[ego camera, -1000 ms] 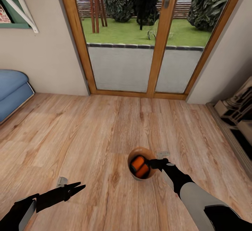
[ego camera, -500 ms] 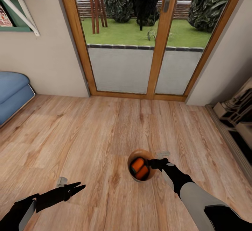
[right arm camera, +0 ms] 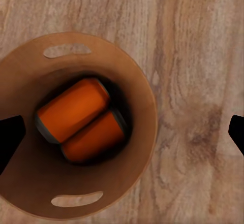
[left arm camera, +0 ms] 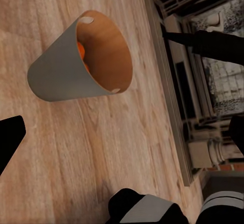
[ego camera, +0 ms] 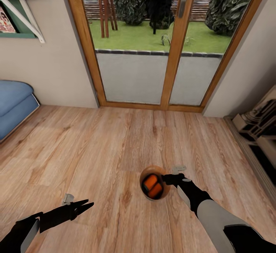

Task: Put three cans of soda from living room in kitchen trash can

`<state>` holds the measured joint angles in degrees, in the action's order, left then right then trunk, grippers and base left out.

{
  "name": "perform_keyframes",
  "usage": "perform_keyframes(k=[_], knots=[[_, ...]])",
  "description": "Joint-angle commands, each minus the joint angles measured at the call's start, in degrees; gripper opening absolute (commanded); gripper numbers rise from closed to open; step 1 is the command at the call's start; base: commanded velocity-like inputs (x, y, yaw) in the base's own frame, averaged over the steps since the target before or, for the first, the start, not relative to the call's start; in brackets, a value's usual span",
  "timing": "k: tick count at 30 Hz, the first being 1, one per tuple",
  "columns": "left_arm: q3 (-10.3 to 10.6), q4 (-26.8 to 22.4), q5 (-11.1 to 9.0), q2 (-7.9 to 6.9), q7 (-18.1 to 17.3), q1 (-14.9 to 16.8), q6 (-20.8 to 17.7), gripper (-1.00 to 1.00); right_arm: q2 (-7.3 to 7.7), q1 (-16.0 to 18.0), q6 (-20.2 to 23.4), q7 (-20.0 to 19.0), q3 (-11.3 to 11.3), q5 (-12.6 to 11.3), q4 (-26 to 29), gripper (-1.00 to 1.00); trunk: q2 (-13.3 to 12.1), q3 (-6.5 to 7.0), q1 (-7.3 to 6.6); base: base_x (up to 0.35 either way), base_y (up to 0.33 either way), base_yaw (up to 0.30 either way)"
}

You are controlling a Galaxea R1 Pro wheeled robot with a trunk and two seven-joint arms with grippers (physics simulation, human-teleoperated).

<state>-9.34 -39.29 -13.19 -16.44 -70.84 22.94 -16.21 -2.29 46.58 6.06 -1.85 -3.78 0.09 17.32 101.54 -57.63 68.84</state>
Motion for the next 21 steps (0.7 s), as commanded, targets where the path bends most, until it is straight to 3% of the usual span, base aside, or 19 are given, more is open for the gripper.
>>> perform_keyframes(k=[1,11,21], knots=[[0.0,0.0,0.0,0.00,0.0,0.0,0.0,1.00,0.00,0.0,0.0,0.0,0.0,0.0,0.0,1.00,-0.4,0.19,-0.23,0.000,0.000,0.000],[0.0,0.0,0.0,0.00,0.0,0.0,0.0,1.00,0.00,0.0,0.0,0.0,0.0,0.0,0.0,1.00,-4.4,1.98,-2.42,0.000,0.000,0.000],[-0.1,0.0,0.0,0.00,0.0,0.0,0.0,1.00,0.00,0.0,0.0,0.0,0.0,0.0,0.0,1.00,-4.4,1.98,-2.42,0.000,0.000,0.000]])
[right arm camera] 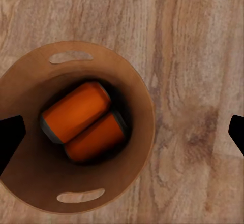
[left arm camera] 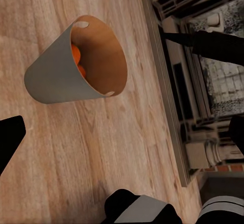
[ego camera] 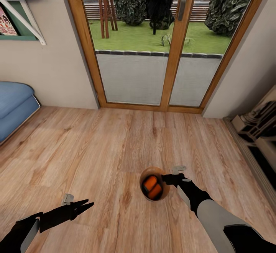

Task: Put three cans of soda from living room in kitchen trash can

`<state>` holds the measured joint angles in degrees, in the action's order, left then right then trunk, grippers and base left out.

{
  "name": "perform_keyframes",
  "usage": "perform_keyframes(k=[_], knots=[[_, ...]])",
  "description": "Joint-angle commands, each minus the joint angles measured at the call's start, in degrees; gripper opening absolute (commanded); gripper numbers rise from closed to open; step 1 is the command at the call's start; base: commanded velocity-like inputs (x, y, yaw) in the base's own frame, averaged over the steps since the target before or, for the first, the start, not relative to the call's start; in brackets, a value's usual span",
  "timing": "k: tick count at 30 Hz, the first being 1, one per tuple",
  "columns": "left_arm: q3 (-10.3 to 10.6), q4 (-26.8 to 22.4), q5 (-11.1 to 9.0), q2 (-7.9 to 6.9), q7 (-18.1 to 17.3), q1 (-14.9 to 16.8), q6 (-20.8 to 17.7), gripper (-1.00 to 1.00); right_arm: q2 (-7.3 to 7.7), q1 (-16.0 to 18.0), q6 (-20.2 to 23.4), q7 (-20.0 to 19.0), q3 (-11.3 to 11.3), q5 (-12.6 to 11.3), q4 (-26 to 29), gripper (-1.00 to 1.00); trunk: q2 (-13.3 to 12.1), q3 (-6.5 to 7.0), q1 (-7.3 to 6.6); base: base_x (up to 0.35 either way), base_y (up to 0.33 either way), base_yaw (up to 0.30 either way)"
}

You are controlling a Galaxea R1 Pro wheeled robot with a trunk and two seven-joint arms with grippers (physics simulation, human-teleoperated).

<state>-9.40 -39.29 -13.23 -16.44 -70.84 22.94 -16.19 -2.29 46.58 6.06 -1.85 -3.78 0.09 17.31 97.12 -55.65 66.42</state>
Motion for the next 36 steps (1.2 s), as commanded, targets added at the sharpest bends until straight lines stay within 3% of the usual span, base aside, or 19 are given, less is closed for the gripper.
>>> perform_keyframes(k=[1,4,36], knots=[[0.0,0.0,0.0,0.00,0.0,0.0,0.0,1.00,0.00,0.0,0.0,0.0,0.0,0.0,0.0,1.00,0.0,0.00,0.00,0.000,0.000,0.000],[0.0,0.0,0.0,0.00,0.0,0.0,0.0,1.00,0.00,0.0,0.0,0.0,0.0,0.0,0.0,1.00,0.0,0.00,0.00,0.000,0.000,0.000],[0.0,0.0,0.0,0.00,0.0,0.0,-0.1,1.00,0.00,0.0,0.0,0.0,0.0,0.0,0.0,1.00,-12.8,6.03,-7.03,0.000,0.000,0.000]])
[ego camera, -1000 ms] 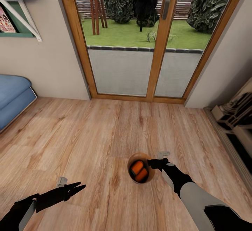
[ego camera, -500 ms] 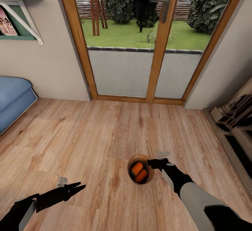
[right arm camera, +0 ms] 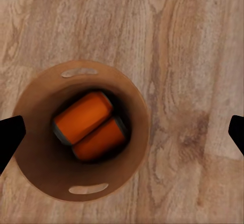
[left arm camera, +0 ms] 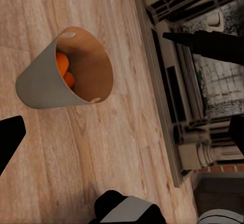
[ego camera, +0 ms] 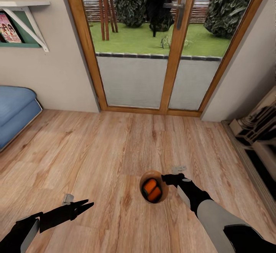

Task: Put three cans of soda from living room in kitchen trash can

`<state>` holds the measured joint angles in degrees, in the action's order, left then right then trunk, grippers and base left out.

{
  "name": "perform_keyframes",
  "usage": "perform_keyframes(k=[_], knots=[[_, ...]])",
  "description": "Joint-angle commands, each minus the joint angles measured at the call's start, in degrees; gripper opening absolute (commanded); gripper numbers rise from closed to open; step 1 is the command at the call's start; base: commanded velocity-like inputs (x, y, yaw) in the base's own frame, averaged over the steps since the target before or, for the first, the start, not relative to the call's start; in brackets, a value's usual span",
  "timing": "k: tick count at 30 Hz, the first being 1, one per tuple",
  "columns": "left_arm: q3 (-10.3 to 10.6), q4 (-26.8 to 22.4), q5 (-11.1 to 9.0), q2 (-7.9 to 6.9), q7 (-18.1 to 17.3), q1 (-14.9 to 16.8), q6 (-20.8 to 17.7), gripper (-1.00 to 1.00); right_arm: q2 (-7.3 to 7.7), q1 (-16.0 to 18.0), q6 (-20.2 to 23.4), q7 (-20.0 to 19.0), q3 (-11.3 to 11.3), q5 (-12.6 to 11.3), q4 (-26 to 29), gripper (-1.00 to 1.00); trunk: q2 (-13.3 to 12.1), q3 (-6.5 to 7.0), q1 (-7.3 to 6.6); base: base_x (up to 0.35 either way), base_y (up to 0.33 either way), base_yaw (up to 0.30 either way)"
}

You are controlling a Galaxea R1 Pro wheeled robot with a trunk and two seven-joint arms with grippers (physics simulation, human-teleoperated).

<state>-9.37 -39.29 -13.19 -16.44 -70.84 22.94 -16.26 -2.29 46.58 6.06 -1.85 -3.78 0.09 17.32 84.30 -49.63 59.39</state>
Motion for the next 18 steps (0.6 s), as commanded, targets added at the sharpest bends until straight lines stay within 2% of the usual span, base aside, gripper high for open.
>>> perform_keyframes(k=[1,10,18], knots=[[0.0,0.0,0.0,0.00,0.0,0.0,0.0,1.00,0.00,0.0,0.0,0.0,0.0,0.0,0.0,1.00,-0.4,0.25,-0.23,0.000,0.000,0.000],[0.0,0.0,0.0,0.00,0.0,0.0,0.0,1.00,0.00,0.0,0.0,0.0,0.0,0.0,0.0,1.00,-0.8,0.75,-0.45,0.000,0.000,0.000],[0.0,0.0,0.0,0.00,0.0,0.0,0.0,1.00,0.00,0.0,0.0,0.0,0.0,0.0,0.0,1.00,-4.0,2.22,-2.20,0.000,0.000,0.000]])
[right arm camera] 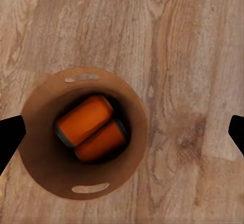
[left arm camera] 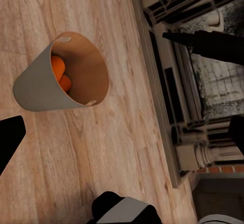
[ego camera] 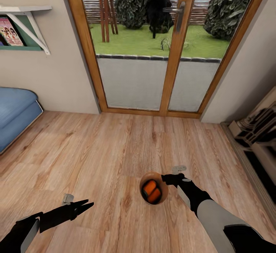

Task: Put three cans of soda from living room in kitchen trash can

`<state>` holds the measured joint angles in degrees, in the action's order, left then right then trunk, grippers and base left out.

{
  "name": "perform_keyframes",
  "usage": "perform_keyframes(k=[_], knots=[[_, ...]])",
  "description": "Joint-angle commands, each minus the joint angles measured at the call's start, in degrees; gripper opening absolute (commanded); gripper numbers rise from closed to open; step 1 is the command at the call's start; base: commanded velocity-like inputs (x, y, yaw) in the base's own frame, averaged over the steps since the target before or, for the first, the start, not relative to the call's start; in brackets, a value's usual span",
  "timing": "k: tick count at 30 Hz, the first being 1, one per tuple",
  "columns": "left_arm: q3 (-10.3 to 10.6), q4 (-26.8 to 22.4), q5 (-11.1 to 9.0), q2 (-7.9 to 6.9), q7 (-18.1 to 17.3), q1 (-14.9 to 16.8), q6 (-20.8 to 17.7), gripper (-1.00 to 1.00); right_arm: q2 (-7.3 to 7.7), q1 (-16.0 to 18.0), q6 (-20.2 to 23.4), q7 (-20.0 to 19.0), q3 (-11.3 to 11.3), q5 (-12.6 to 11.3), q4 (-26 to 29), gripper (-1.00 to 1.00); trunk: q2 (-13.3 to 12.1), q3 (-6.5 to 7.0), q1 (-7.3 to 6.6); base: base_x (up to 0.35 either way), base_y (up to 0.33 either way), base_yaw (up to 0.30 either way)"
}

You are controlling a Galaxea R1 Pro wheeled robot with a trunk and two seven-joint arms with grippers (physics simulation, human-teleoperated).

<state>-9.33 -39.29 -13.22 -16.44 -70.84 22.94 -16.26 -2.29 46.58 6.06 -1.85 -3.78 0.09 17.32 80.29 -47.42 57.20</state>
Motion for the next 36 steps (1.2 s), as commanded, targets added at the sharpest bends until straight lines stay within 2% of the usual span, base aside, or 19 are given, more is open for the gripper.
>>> perform_keyframes(k=[1,8,16,30,36], knots=[[0.0,0.0,0.0,0.00,0.0,0.0,0.0,1.00,0.00,0.0,0.0,0.0,0.0,0.0,0.0,1.00,-0.4,0.19,-0.23,0.000,0.000,0.000],[0.0,0.0,0.0,0.00,0.0,0.0,0.0,1.00,0.00,0.0,0.0,0.0,0.0,0.0,0.0,1.00,-3.2,1.44,-1.76,0.000,0.000,0.000],[-0.1,0.0,0.0,0.00,0.0,0.0,0.0,1.00,0.00,0.0,0.0,0.0,0.0,0.0,0.0,1.00,-3.2,1.44,-1.76,0.000,0.000,0.000],[0.0,0.0,0.0,0.00,0.0,0.0,0.0,1.00,0.00,0.0,0.0,0.0,0.0,0.0,0.0,1.00,-8.8,3.96,-4.84,0.000,0.000,0.000],[0.0,0.0,0.0,0.00,0.0,0.0,0.0,1.00,0.00,0.0,0.0,0.0,0.0,0.0,0.0,1.00,-11.2,5.46,-6.16,0.000,0.000,0.000]])
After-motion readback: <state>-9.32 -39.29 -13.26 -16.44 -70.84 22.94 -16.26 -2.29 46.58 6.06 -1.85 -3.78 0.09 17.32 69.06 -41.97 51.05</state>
